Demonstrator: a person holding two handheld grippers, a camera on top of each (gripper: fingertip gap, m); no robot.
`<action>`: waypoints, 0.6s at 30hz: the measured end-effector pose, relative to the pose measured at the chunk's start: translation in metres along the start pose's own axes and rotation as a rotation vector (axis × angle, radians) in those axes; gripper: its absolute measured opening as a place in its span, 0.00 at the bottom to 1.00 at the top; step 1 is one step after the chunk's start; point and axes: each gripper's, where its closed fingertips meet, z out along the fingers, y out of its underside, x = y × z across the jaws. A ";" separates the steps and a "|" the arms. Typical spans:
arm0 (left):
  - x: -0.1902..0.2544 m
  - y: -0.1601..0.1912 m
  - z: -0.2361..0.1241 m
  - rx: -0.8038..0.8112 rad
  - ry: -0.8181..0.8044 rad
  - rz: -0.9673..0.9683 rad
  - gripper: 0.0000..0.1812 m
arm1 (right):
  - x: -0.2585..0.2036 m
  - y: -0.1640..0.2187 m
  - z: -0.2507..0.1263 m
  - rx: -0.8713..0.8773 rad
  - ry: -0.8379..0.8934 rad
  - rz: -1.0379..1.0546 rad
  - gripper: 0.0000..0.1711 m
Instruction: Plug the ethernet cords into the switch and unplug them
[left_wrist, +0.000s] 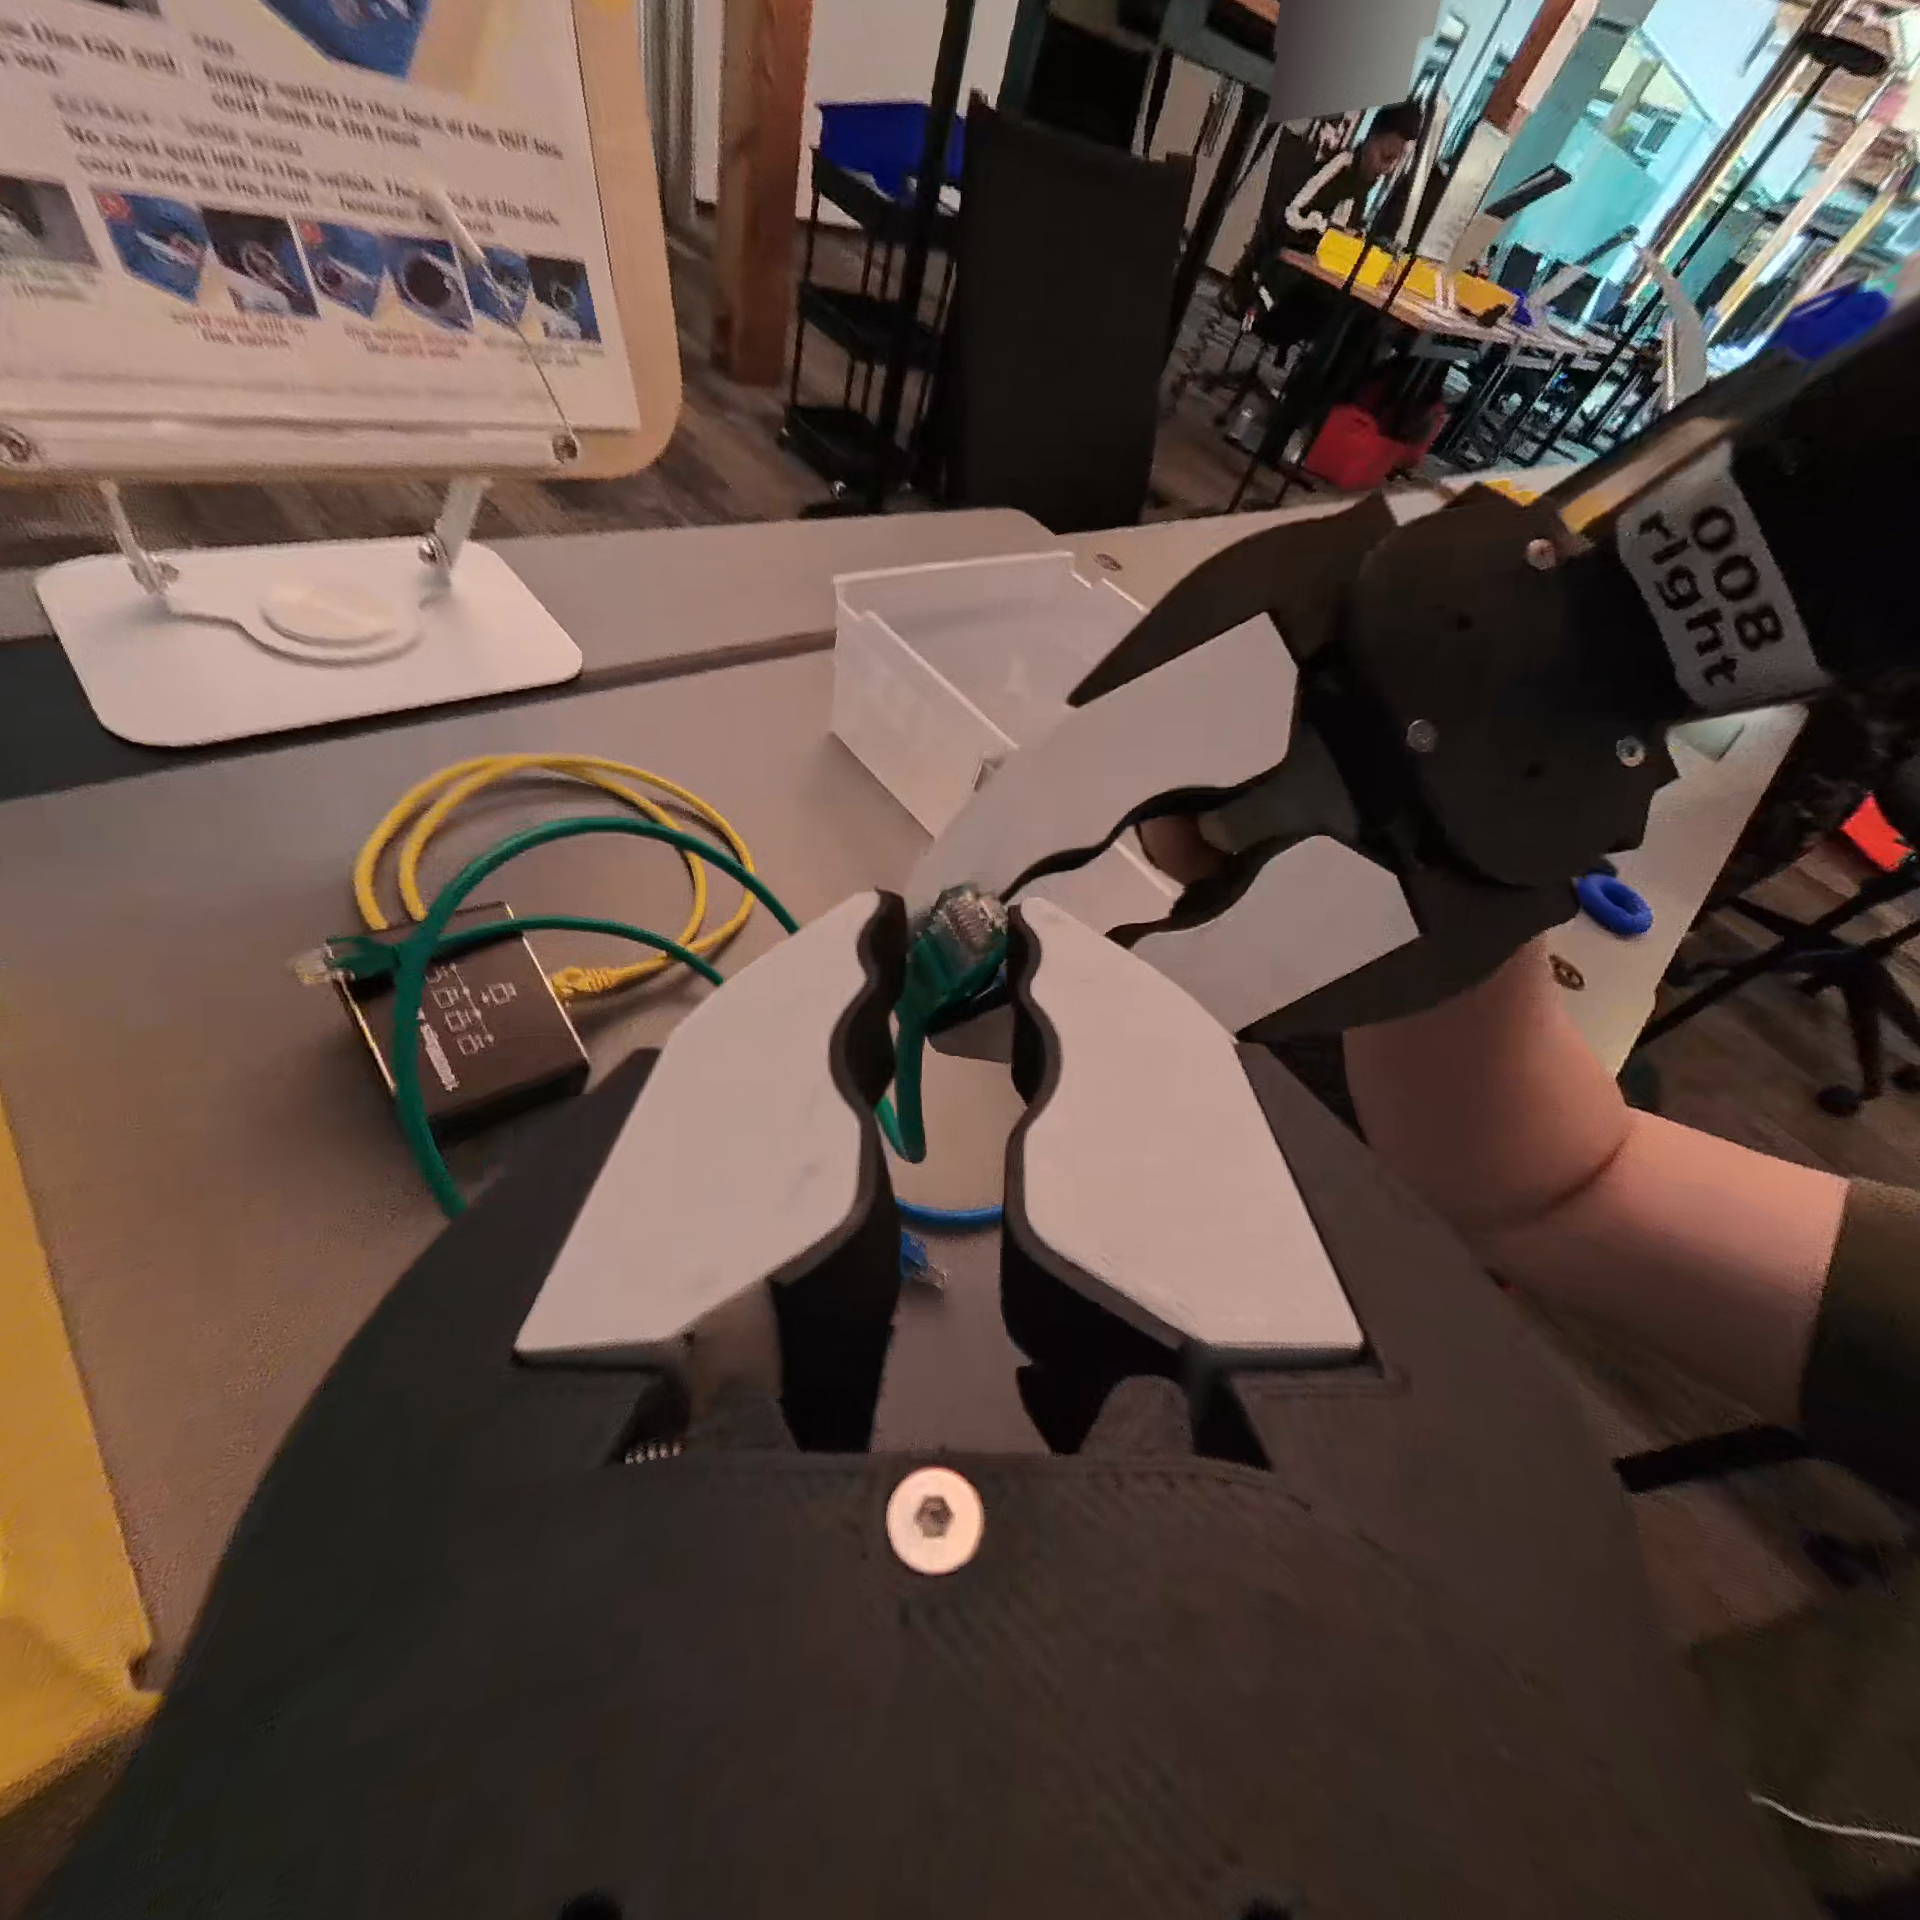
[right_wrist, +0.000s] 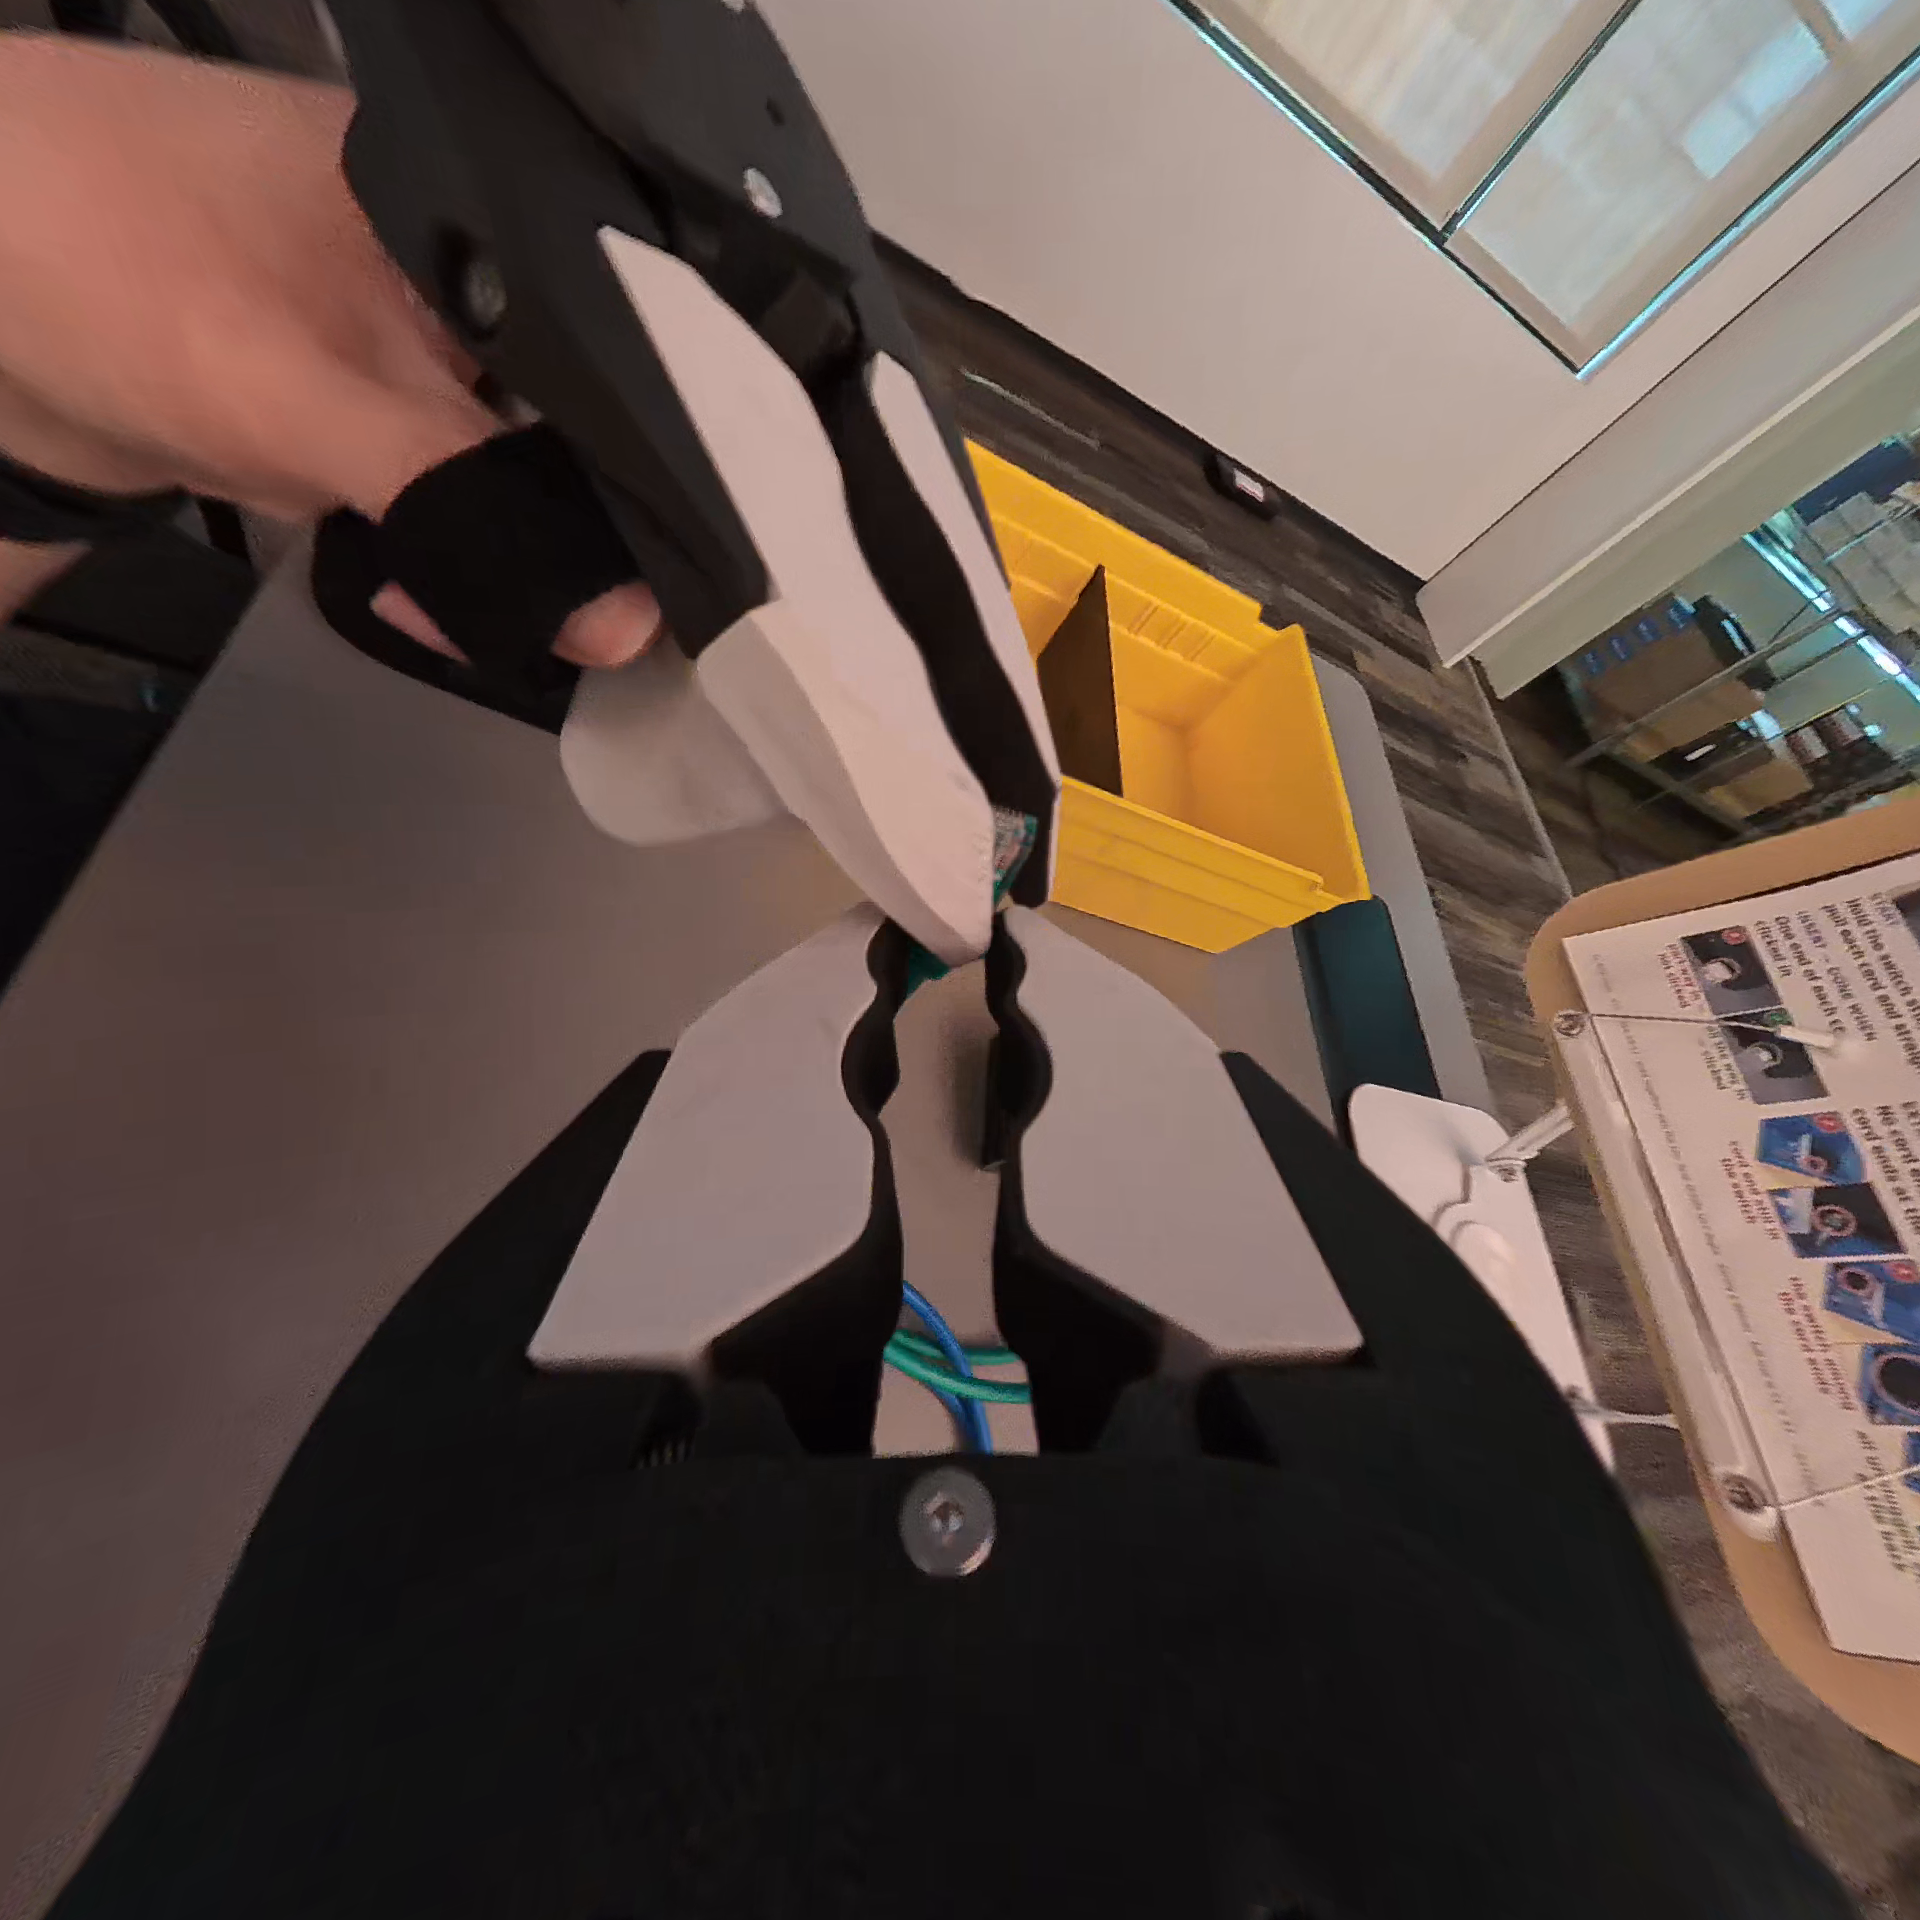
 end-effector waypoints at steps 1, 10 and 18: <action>-0.002 0.001 0.000 -0.011 0.001 -0.008 0.09 | 0.000 0.001 0.002 -0.007 0.007 -0.014 0.09; -0.053 -0.024 -0.022 0.212 0.018 -0.272 0.08 | 0.014 -0.011 -0.003 0.037 0.150 0.050 0.16; -0.053 -0.052 -0.041 0.292 0.024 -0.262 0.06 | -0.080 -0.039 0.057 0.191 -0.348 0.516 0.10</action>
